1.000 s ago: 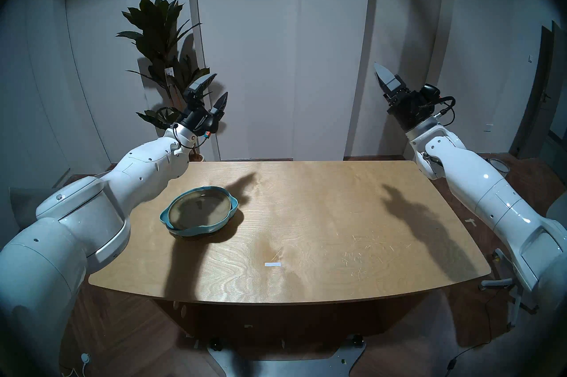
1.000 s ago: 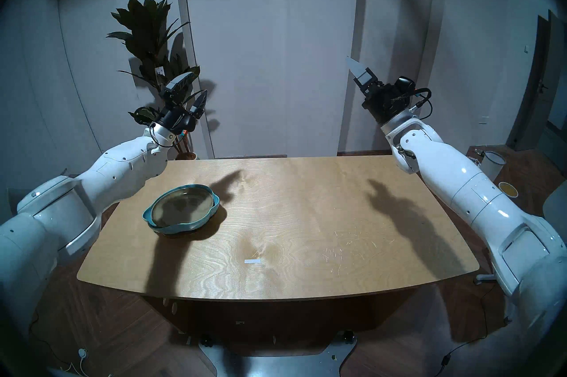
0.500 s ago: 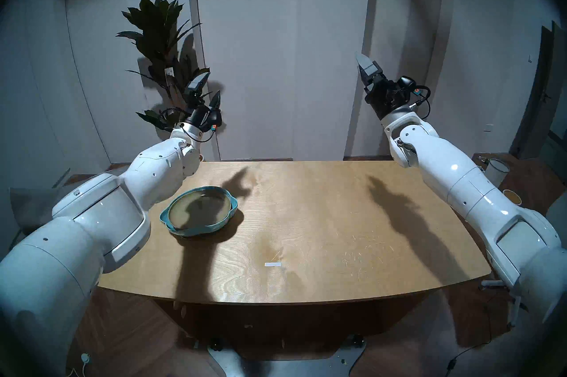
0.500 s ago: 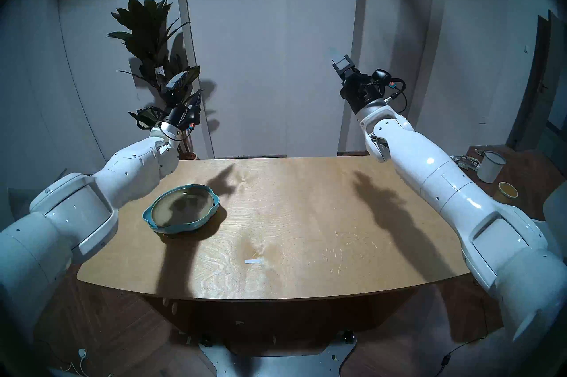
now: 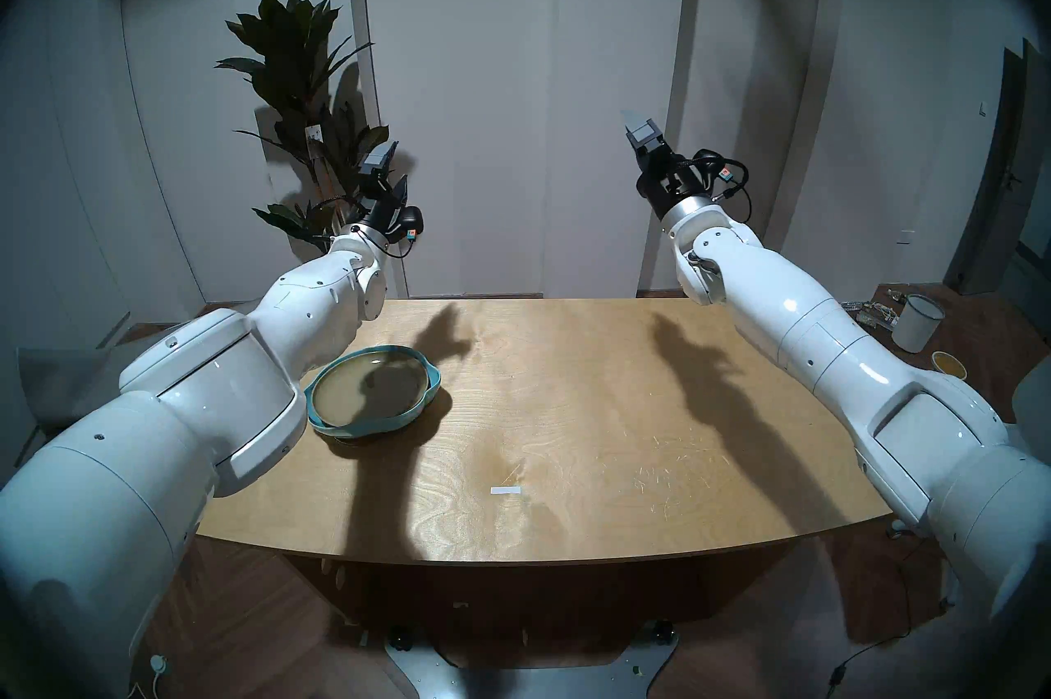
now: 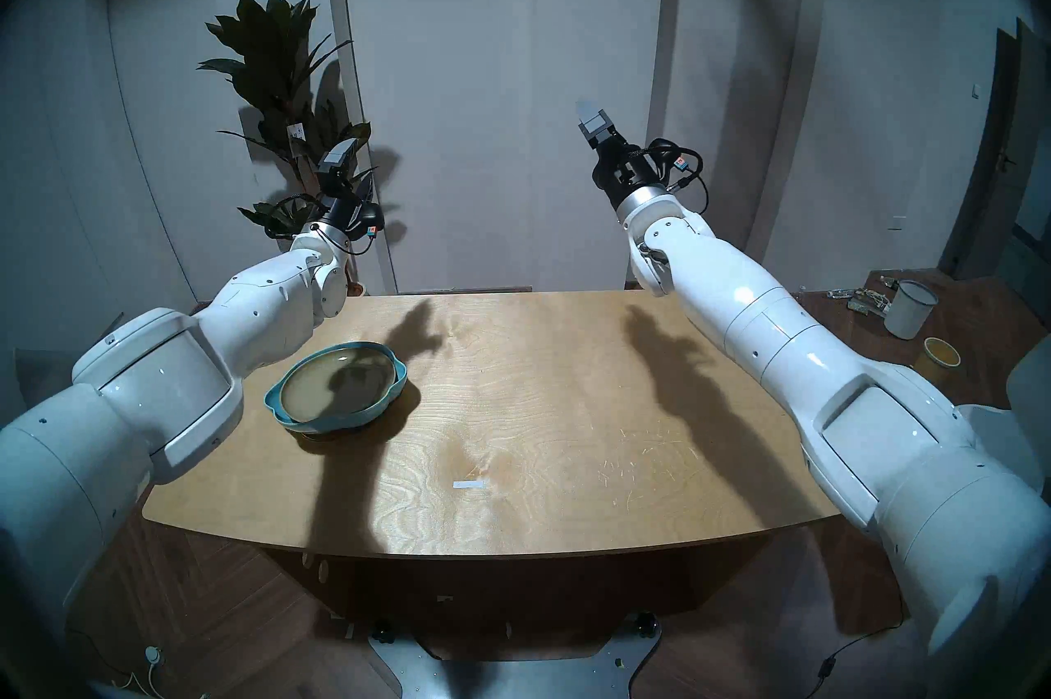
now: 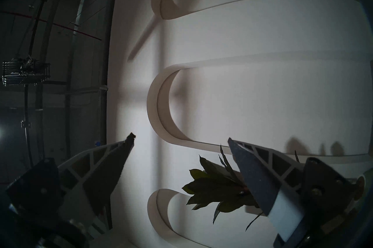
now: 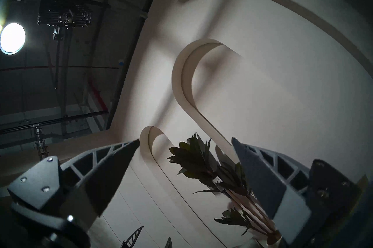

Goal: Stack the plates into one stack

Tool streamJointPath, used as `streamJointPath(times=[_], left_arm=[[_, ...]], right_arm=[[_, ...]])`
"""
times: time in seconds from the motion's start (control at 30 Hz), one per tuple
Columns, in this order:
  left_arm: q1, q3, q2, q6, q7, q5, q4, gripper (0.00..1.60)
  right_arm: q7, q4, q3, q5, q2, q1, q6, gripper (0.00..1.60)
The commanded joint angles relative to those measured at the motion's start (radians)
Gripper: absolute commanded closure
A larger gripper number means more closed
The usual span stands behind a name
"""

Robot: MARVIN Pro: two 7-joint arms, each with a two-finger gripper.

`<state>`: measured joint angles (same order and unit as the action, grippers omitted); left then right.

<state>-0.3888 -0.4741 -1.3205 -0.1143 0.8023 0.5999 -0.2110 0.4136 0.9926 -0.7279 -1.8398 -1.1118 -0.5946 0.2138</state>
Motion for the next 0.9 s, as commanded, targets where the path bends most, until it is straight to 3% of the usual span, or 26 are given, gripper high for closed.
streamJointPath(times=[0.0, 0.5, 0.87], left_arm=[[0.071, 0.012, 0.0, 0.04, -0.013, 0.02, 0.021, 0.0], [0.077, 0.092, 0.01, 0.086, 0.011, 0.103, 0.054, 0.0], [0.09, 0.126, 0.056, 0.099, 0.01, 0.139, 0.086, 0.0]], right_arm=[[-0.047, -0.016, 0.017, 0.026, -0.055, 0.069, 0.005, 0.0], [-0.103, -0.029, 0.062, 0.095, -0.059, 0.1, 0.032, 0.0], [-0.151, -0.026, 0.057, 0.118, -0.026, 0.085, 0.047, 0.0]])
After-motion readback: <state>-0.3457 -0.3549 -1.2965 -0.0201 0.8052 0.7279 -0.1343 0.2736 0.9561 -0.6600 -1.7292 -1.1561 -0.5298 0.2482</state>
